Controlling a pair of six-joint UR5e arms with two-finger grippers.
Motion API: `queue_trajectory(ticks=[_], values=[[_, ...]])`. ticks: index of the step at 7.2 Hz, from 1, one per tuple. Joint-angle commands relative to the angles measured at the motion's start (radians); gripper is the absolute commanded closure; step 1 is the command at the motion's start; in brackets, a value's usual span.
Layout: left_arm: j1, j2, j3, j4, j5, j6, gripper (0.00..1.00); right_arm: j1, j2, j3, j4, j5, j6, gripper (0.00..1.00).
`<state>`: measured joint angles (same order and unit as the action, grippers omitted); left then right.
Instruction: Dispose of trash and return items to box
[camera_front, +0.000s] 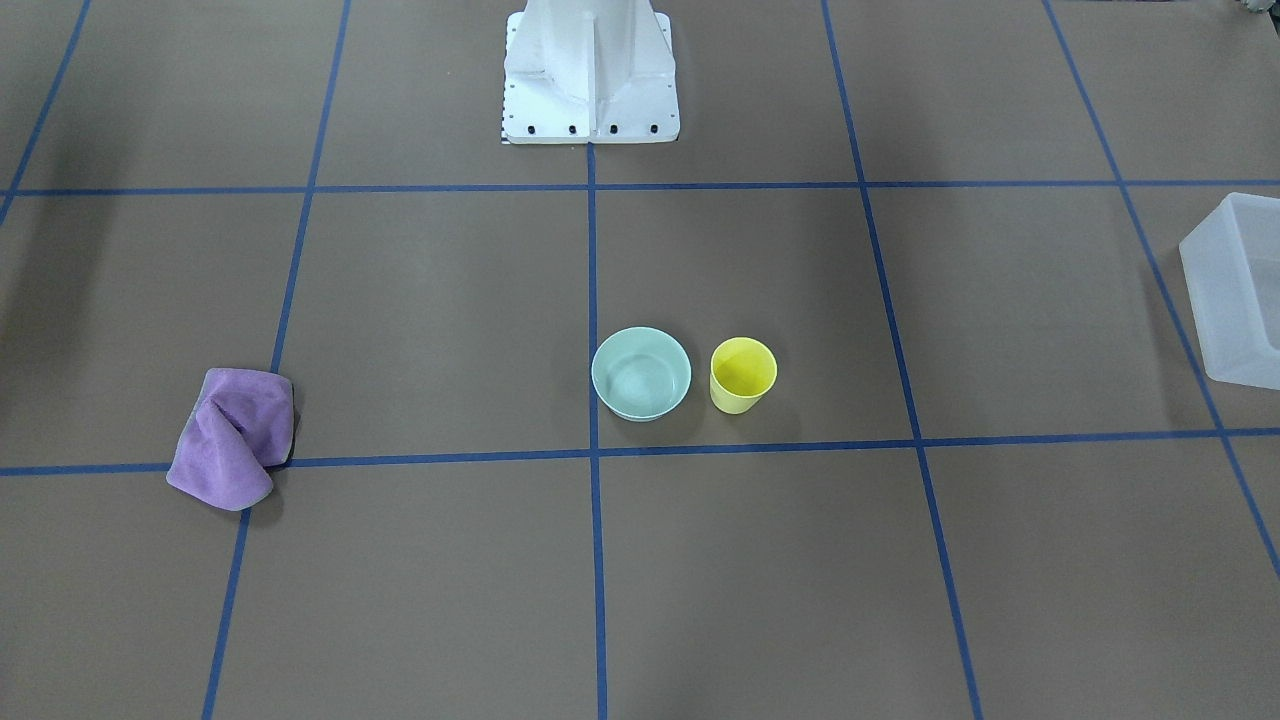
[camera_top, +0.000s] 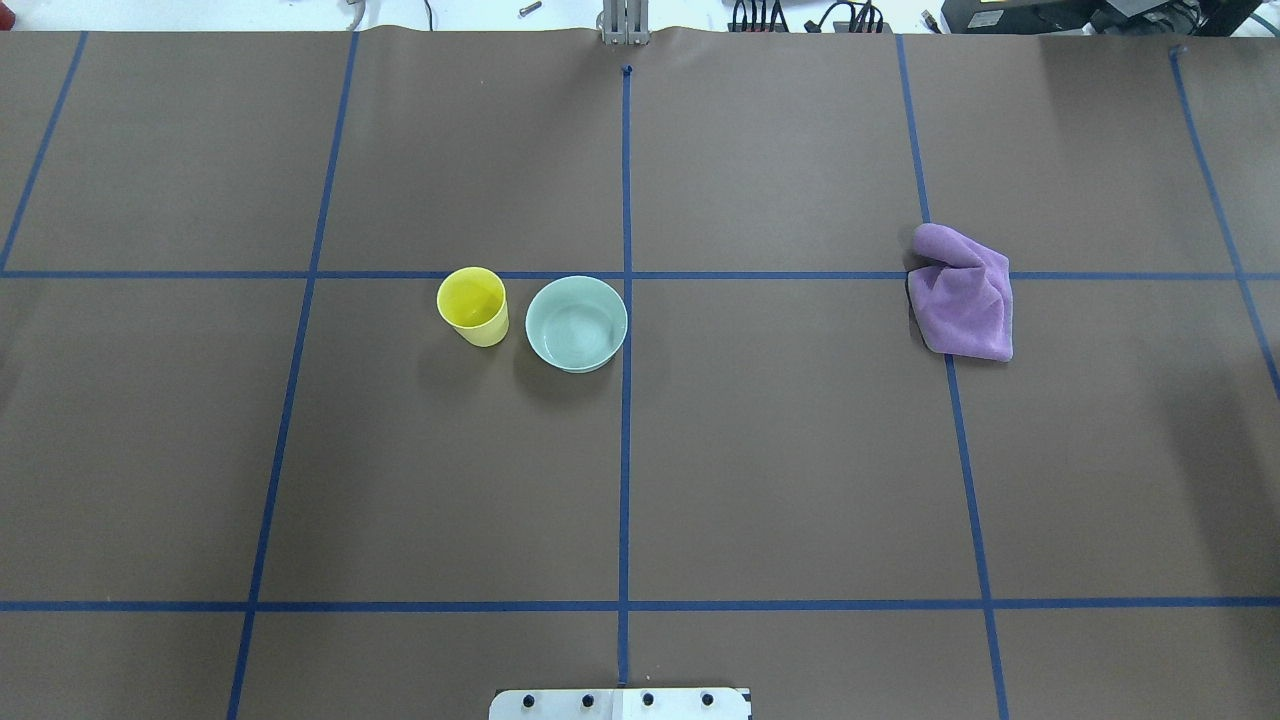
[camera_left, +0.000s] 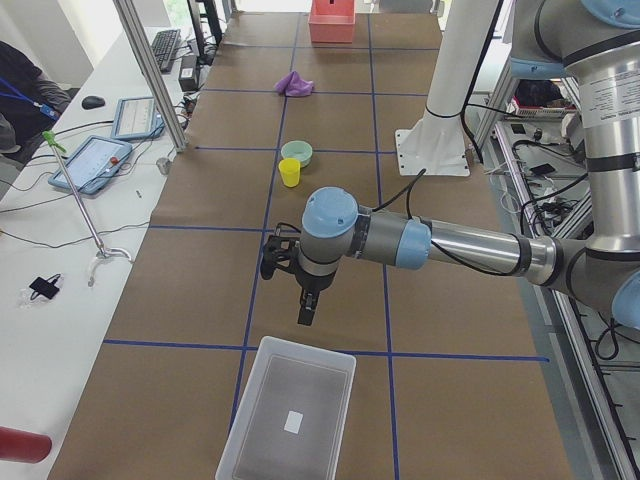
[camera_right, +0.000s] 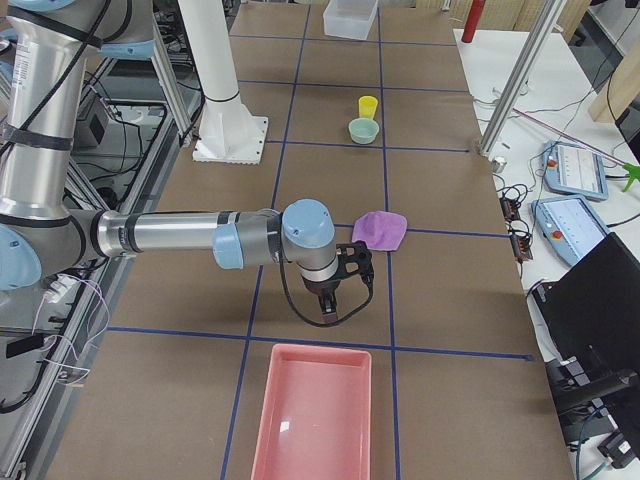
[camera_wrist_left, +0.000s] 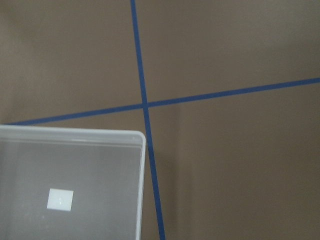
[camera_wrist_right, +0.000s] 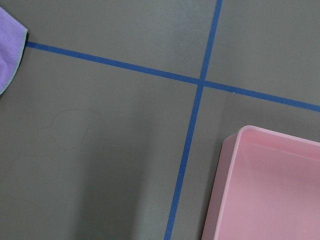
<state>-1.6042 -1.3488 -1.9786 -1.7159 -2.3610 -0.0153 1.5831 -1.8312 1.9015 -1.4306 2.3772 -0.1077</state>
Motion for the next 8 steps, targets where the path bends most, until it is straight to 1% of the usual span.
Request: queue_trajectory(ticks=[1,2,3,4,5,6,7,8], values=[[0.012,-0.064,0.006,-0.074,-0.014,-0.012,0.02,0.000,0.003,0.004,0.109,0.040,0.011,0.00],[0.062,-0.085,0.006,-0.108,-0.067,-0.134,0.02,0.000,0.001,0.010,0.114,0.065,0.010,0.00],[0.172,-0.110,0.009,-0.164,-0.057,-0.264,0.02,0.005,-0.008,0.011,0.113,0.066,0.023,0.00],[0.293,-0.241,0.000,-0.169,-0.023,-0.451,0.02,0.005,-0.007,0.002,0.110,0.065,0.098,0.00],[0.473,-0.382,0.015,-0.162,0.077,-0.601,0.03,0.005,-0.007,0.008,0.113,0.059,0.191,0.00],[0.638,-0.559,0.100,-0.144,0.201,-0.770,0.03,0.005,0.000,0.005,0.113,0.050,0.221,0.00],[0.717,-0.708,0.244,-0.136,0.248,-0.844,0.03,0.003,0.003,-0.004,0.110,0.018,0.221,0.00],[0.768,-0.790,0.339,-0.140,0.284,-0.854,0.03,0.005,0.000,-0.004,0.111,0.008,0.223,0.00]])
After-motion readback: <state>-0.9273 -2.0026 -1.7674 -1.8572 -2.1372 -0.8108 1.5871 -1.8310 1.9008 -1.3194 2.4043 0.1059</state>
